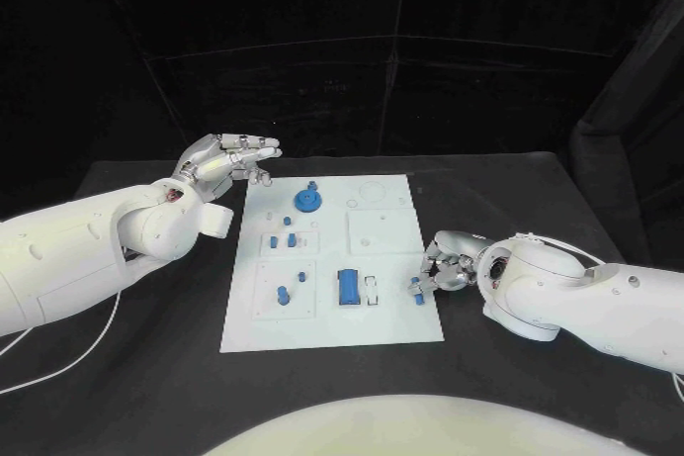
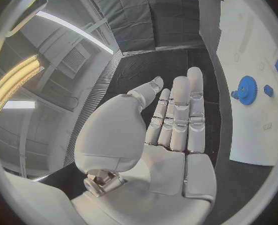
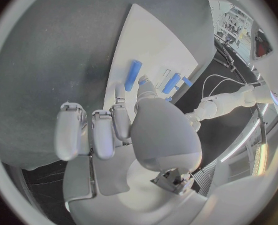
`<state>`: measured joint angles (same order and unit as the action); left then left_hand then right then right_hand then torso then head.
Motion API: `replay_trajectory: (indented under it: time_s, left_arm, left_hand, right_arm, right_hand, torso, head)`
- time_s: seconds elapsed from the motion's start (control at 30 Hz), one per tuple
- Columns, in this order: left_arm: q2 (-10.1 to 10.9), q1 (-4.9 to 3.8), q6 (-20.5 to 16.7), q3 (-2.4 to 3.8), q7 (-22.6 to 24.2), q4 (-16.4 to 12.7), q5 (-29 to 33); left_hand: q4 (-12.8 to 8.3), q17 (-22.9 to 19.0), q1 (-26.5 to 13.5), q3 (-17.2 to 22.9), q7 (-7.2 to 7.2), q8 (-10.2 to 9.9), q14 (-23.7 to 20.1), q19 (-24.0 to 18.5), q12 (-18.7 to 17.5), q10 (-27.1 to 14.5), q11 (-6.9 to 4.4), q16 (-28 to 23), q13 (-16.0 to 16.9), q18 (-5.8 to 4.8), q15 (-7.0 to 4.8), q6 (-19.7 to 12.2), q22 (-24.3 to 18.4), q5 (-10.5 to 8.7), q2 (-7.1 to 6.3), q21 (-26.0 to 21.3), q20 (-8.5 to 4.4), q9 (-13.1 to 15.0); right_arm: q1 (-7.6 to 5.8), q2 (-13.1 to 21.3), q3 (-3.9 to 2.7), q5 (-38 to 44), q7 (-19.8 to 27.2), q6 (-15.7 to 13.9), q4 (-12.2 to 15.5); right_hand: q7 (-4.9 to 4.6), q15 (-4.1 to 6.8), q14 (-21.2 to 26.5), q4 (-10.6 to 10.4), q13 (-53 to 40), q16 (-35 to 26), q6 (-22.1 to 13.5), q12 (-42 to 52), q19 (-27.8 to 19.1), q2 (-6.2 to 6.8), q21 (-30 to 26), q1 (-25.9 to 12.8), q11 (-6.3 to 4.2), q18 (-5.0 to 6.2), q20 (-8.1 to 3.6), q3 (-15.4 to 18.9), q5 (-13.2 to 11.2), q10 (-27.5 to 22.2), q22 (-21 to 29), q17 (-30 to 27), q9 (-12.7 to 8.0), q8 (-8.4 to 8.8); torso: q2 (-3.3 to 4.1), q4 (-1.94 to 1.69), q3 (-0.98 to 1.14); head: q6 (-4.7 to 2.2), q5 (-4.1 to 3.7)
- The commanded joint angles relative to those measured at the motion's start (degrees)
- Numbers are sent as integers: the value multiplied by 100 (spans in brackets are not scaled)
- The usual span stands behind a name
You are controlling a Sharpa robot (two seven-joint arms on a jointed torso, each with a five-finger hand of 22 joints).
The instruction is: Assemble the parts on the task board
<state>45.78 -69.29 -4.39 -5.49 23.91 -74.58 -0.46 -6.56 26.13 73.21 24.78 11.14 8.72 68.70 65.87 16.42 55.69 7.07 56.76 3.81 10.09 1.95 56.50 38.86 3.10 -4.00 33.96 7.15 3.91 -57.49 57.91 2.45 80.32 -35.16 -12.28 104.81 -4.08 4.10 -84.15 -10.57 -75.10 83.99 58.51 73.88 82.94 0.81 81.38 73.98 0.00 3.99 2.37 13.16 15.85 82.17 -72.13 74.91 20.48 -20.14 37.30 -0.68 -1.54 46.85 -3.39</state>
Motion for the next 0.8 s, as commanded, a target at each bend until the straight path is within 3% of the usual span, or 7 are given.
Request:
replay_trajectory:
  time_s: [0.03,0.33,0.5,0.57,0.7,0.8]
  left_arm:
    - [6,-7,79,5,29,-13,-11]
    - [13,-6,89,5,26,-14,-11]
    - [19,-6,91,5,22,-16,-11]
    - [20,-6,91,5,21,-17,-11]
    - [25,-5,93,5,17,-21,-11]
    - [28,-5,92,5,14,-20,-11]
  left_hand:
    - [-23,-6,-4,-24,-9,25,-29,-3,34,-27,16,24,2,39,3,-34,-6,19,24,-33,42,5]
    - [-22,-8,-3,-25,-10,28,-30,-2,38,-25,15,25,2,40,2,-33,-7,19,26,-33,42,5]
    - [-22,-11,-2,-26,-13,36,-30,-1,49,-21,13,28,4,40,1,-30,-9,19,31,-35,41,6]
    - [-22,-11,-2,-26,-13,36,-30,-1,49,-21,13,28,4,40,1,-30,-9,19,31,-35,41,6]
    - [-22,-11,-2,-26,-13,36,-30,-1,49,-21,13,28,4,40,1,-30,-9,19,31,-35,41,6]
    - [-30,-15,13,-19,-14,41,-31,1,57,-23,10,31,3,42,-2,-32,-11,21,38,-35,39,6]
  right_arm:
    - [6,-32,1,329,-103,319,-10]
    - [38,-188,2,762,-140,456,-54]
    - [59,-256,2,930,-144,406,-56]
    - [62,-262,2,944,-123,341,-51]
    - [65,-246,2,587,50,26,-21]
    - [66,-221,1,117,207,-201,5]
  right_hand:
    - [4,8,-327,58,-184,-40,30,-34,-3,4,-29,73,-37,-35,-18,1,31,-2,3,161,9,-20]
    - [2,13,-324,273,-166,-57,11,-73,-8,-66,-41,350,-40,-34,-27,-37,41,-18,10,146,51,15]
    - [19,40,-328,602,-159,-55,13,-103,-4,-328,-42,874,-64,-34,-51,-359,-291,-36,0,165,56,84]
    - [19,42,-329,660,-160,-54,8,-109,-2,-381,-41,960,-67,-36,-54,-451,-303,-41,-3,170,46,113]
    - [-16,24,-353,653,-265,-5,-57,18,26,-460,-9,896,-42,-51,-47,-660,63,21,-63,269,-7,252]
    - [-49,3,-365,585,-317,22,-108,84,42,-459,10,771,-17,-56,-32,-750,150,50,-96,318,-46,338]
  torso:
    - [3,2,-1]
    - [-1,-8,-3]
    - [-4,-2,-3]
    - [-4,-2,-2]
    - [1,-2,2]
    - [-5,-2,-2]
  head:
    - [9,2]
    - [14,-1]
    - [13,6]
    - [14,7]
    - [12,20]
    - [3,24]
